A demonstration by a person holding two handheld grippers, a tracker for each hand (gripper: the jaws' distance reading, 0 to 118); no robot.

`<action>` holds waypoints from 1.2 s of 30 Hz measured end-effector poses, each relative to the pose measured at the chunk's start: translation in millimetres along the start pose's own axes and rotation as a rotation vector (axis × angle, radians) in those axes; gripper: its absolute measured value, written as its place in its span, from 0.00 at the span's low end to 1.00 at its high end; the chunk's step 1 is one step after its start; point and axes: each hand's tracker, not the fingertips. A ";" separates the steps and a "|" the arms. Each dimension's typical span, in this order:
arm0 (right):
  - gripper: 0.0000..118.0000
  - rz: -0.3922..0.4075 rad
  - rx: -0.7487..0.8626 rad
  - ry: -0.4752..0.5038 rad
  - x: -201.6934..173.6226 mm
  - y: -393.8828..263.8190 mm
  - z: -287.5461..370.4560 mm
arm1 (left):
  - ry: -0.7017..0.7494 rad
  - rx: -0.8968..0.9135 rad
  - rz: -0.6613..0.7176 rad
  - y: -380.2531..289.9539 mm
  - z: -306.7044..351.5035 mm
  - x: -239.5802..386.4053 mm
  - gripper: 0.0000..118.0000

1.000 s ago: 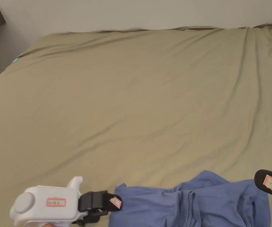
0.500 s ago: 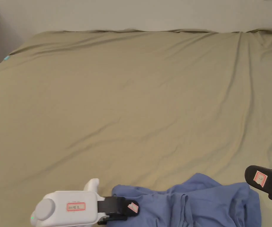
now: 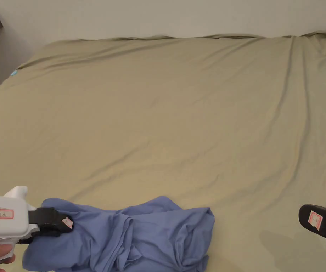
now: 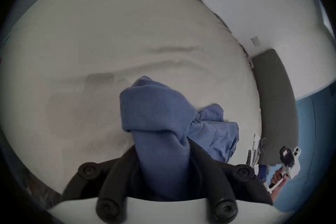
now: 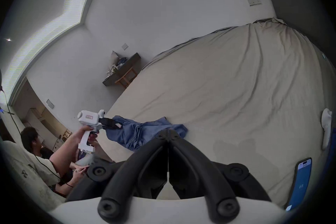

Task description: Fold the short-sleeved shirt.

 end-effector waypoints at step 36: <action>0.02 -0.067 -0.022 -0.029 18.6 -11.5 -0.6 | 0.039 0.199 -0.493 -114.2 -135.0 212.6 0.03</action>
